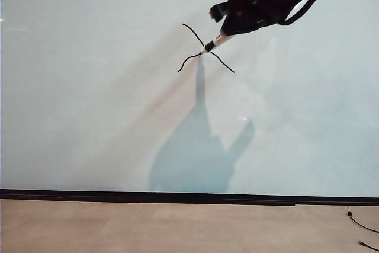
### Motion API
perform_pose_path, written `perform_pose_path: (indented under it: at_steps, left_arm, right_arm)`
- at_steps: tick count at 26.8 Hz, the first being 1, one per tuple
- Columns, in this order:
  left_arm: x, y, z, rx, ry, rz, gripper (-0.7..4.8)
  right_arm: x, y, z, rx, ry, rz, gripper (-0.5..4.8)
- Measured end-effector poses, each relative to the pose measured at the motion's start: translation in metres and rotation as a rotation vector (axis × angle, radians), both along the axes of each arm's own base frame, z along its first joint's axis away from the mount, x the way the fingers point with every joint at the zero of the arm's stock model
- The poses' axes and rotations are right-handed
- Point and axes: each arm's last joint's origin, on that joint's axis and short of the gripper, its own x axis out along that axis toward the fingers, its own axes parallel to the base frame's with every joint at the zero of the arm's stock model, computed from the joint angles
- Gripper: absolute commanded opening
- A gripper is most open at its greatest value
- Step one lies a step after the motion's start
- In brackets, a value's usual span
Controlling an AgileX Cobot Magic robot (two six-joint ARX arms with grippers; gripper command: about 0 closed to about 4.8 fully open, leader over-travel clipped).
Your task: Pick up the pen on the shelf to the right of the whiteboard and draw a cross mark.
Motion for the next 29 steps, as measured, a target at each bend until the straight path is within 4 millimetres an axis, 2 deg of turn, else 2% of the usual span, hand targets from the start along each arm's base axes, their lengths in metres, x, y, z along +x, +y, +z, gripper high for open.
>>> perform_pose_path:
  at_steps: [12, 23, 29]
  left_arm:
    - [0.000, 0.000, 0.000, 0.000, 0.000, 0.000, -0.04]
    - [0.000, 0.000, 0.000, 0.000, 0.000, 0.000, -0.05]
    - [0.000, 0.000, 0.000, 0.000, 0.000, 0.000, -0.05]
  right_arm:
    - [-0.009, -0.011, 0.015, -0.012, -0.036, -0.056, -0.09]
    - [-0.020, -0.030, 0.035, -0.009, -0.086, -0.122, -0.09]
    - [-0.021, -0.031, 0.036, -0.010, -0.090, -0.126, -0.09]
